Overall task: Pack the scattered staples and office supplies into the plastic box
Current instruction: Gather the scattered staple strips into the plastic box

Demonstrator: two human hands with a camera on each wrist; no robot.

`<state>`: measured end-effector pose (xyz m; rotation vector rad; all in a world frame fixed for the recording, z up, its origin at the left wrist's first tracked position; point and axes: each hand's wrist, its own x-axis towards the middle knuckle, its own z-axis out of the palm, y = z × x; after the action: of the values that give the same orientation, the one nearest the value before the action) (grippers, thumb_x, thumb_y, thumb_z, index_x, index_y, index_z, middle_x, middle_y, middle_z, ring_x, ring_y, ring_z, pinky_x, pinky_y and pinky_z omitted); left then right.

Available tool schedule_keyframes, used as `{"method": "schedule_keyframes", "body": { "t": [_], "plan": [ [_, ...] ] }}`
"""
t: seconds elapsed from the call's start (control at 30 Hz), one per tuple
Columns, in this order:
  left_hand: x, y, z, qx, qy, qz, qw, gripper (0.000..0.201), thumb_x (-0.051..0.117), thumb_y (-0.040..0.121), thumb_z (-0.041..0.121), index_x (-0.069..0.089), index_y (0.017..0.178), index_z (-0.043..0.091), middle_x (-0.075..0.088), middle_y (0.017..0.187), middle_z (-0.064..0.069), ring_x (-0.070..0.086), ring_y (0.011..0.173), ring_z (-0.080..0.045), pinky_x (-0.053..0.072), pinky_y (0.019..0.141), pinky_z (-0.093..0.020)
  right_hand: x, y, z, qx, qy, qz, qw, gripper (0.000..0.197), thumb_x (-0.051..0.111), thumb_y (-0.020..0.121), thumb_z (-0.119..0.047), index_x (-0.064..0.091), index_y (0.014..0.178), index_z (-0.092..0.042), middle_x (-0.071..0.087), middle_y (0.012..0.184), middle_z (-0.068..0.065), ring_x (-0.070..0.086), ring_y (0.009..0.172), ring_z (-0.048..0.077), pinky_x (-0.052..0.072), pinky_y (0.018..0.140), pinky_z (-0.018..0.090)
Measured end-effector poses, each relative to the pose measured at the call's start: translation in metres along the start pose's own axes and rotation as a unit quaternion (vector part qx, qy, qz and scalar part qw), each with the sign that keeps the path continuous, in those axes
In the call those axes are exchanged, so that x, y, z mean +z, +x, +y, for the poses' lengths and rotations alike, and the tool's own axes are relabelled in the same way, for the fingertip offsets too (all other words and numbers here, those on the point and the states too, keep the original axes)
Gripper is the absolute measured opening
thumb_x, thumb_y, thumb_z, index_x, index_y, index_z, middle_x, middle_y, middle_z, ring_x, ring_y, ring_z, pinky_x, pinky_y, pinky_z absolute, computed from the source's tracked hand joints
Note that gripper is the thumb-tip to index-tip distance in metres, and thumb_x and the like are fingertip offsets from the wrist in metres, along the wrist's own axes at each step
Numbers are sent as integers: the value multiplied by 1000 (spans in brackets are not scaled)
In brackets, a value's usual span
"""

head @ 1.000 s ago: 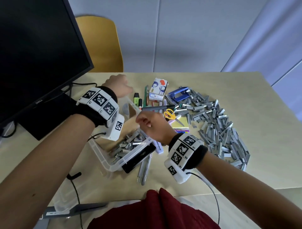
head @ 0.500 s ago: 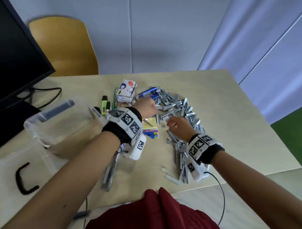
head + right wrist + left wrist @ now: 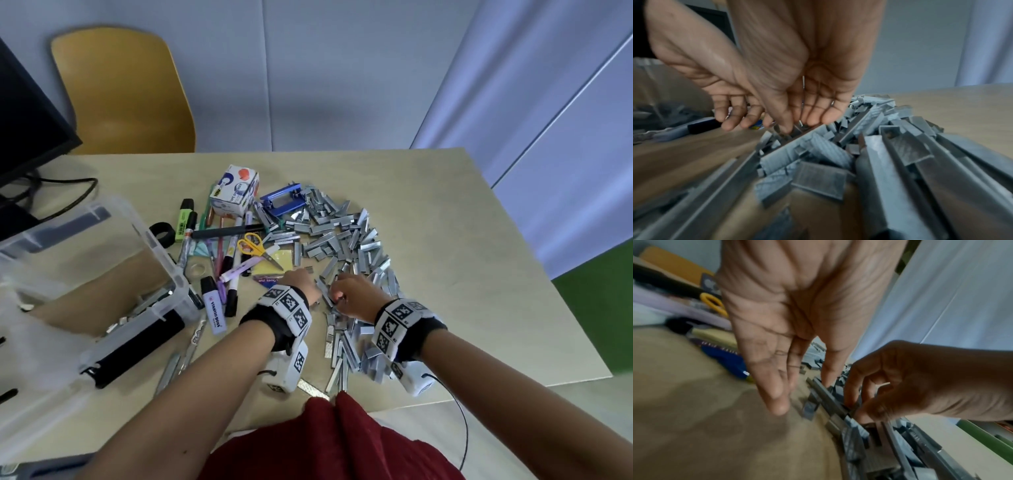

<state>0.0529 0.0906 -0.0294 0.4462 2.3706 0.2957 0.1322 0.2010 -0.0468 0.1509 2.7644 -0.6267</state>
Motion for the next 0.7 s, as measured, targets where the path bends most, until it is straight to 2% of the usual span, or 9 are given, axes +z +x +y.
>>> {"method": "schedule_keyframes", "body": {
  "t": [0.07,0.17,0.27,0.37,0.43,0.5,0.6,0.63,0.7],
  "plan": [
    [7,2,1,-9,-27,5,1000,36,56,91,26,57,113,-2,62,116,-18,63,103,-32,53,84,-34,1,2,2,-10,-5,0,1000,10,60,85,-12,63,93,-8,55,109,2,53,98,15,47,94,29],
    [13,5,2,-4,-82,6,997,31,58,90,17,56,113,-4,63,113,-19,63,103,-34,54,85,-40,0,8,6,-11,24,10,1000,8,60,85,-11,64,89,-7,59,104,3,49,90,10,44,94,25],
    [14,8,0,14,-121,6,993,20,59,88,9,59,101,-6,65,107,-24,65,97,-35,55,82,-44,-4,13,7,13,72,14,997,13,64,83,-16,66,89,-4,63,101,7,54,90,15,43,91,29],
    [14,11,-4,31,-146,-2,989,13,62,84,1,61,95,-7,65,104,-27,67,94,-35,55,82,-45,-10,18,8,47,135,17,990,17,64,84,-17,66,90,-2,62,92,2,53,84,12,41,83,26],
    [16,11,-6,47,-135,10,990,12,66,80,1,59,88,-2,66,101,-26,66,93,-34,55,81,-44,-13,22,10,74,182,11,980,12,63,84,-17,64,83,-5,60,82,-2,55,73,11,43,77,25],
    [20,12,-6,61,-106,22,992,15,68,76,2,56,85,4,66,100,-25,65,94,-35,54,79,-40,-17,24,12,102,263,6,959,17,62,85,-14,57,69,-10,60,72,0,57,61,11,49,68,27],
    [24,14,-4,56,-67,34,996,29,70,75,6,59,101,-1,63,108,-21,60,103,-35,49,82,-39,-21,24,15,143,397,13,906,25,60,85,-5,48,63,-8,61,70,9,62,61,18,54,69,33],
    [24,15,-4,50,-56,36,996,34,72,74,7,58,104,-1,62,110,-20,59,104,-34,48,84,-39,-22,22,15,152,440,15,885,27,58,85,-2,45,62,-7,61,71,12,64,63,18,55,67,31],
    [22,18,-5,56,-51,27,997,32,74,71,4,61,100,-1,64,107,-18,61,101,-32,50,82,-38,-24,20,14,159,513,23,843,27,55,85,4,44,63,-8,60,73,14,65,67,19,55,59,22]
  ]
}}
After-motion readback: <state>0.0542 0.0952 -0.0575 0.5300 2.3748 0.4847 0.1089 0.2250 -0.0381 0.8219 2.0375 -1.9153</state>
